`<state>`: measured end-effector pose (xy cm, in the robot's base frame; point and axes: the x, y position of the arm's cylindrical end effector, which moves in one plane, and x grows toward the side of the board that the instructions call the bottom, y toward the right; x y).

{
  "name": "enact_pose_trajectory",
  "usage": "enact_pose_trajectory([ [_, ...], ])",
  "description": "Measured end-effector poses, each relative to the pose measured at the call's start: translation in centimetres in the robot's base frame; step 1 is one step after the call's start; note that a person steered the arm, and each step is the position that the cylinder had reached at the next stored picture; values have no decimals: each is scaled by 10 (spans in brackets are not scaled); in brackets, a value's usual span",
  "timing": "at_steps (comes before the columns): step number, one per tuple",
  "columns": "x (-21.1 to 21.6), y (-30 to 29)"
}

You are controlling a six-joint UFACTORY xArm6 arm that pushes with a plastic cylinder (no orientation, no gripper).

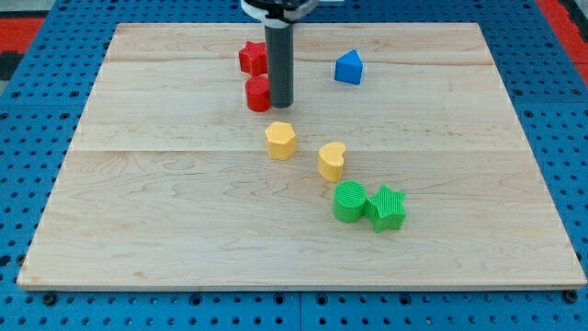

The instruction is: Push the blue triangle to the top center

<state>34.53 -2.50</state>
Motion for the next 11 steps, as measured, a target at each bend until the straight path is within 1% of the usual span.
enact_pose_trajectory([
  [1,-28,-4],
  [2,17,-15],
  [3,-18,-41],
  [4,-22,-37],
  [5,28,17],
  [6,14,130],
  [7,-15,134],
  [8,-49,120],
  [9,-88,82],
  [10,-45,109],
  [11,-16,128],
])
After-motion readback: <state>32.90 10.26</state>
